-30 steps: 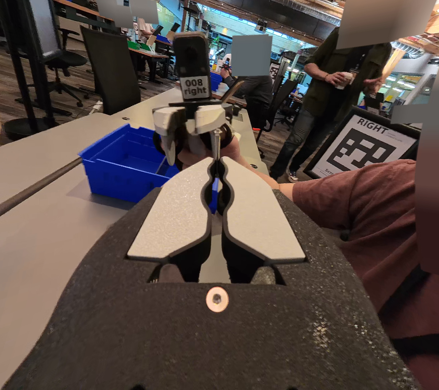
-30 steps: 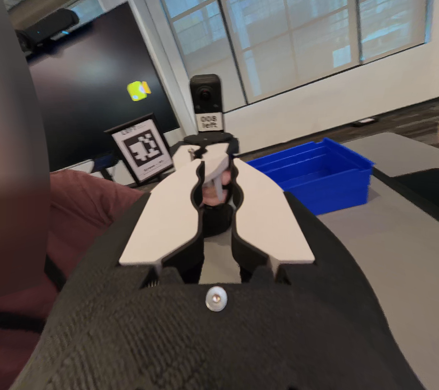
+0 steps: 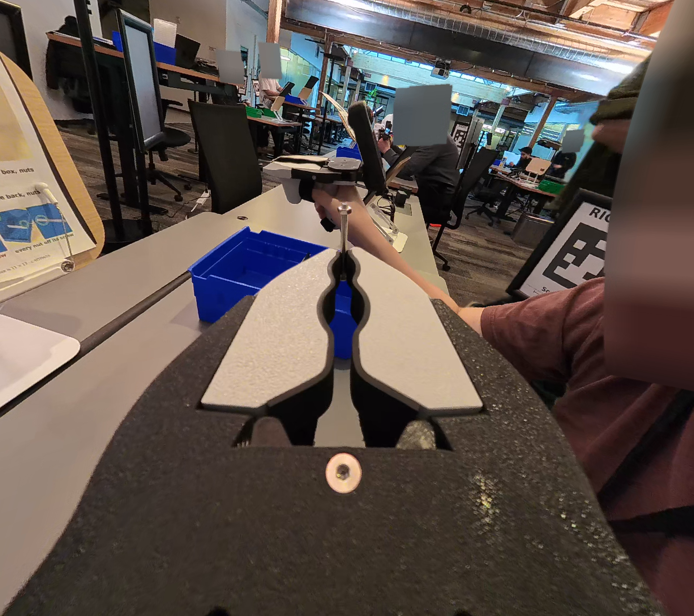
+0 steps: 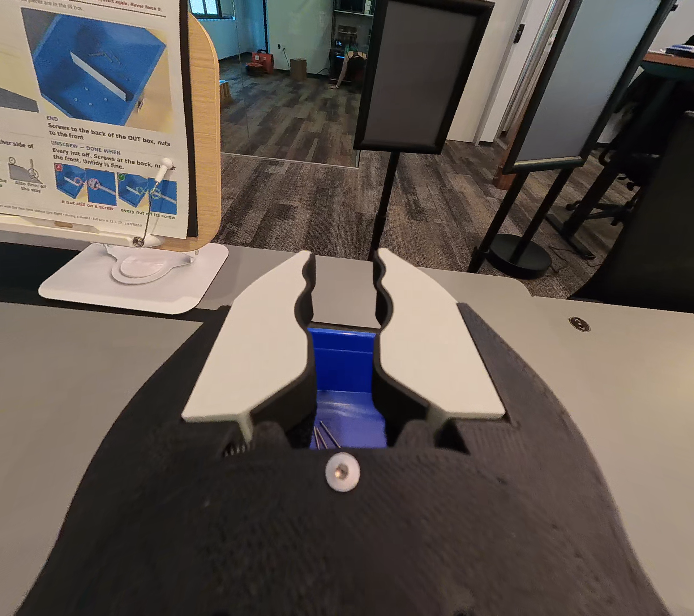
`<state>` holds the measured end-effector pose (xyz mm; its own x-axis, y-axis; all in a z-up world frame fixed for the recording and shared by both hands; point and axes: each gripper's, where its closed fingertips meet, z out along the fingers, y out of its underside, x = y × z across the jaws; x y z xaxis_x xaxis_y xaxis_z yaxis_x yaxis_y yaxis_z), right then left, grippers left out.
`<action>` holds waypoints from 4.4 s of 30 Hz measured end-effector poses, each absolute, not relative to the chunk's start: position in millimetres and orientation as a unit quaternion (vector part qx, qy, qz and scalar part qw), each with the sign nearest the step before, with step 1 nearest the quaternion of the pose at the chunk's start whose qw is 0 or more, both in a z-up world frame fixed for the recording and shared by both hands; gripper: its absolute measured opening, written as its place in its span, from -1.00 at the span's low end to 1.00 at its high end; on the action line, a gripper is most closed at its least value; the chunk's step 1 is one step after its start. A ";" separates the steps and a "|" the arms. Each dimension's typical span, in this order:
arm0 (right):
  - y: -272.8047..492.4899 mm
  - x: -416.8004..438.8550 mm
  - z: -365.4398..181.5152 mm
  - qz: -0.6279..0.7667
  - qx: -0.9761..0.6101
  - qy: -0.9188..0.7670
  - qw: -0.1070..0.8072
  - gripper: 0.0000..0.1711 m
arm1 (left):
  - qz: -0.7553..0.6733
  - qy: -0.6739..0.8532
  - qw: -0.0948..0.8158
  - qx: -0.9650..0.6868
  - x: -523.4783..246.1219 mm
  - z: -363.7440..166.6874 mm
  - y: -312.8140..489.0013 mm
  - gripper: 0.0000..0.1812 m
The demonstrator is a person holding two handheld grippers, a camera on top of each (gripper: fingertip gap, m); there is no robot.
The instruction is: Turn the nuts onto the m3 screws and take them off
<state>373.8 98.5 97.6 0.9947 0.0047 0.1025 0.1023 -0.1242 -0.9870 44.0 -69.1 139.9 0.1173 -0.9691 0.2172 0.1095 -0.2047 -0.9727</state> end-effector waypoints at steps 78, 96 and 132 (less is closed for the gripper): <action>-57.3 79.6 125.8 0.651 -0.509 -0.358 0.435 -0.50 | -0.556 0.397 0.465 -0.563 96.0 98.5 -75.4 -0.98; -53.1 79.3 119.0 0.644 -0.519 -0.362 0.430 -0.53 | -0.561 0.396 0.464 -0.560 97.5 100.2 -79.0 -0.98; -15.4 86.2 94.8 0.452 -0.616 -0.362 0.533 -0.55 | -0.378 0.369 0.540 -0.656 79.7 66.9 -22.7 -0.98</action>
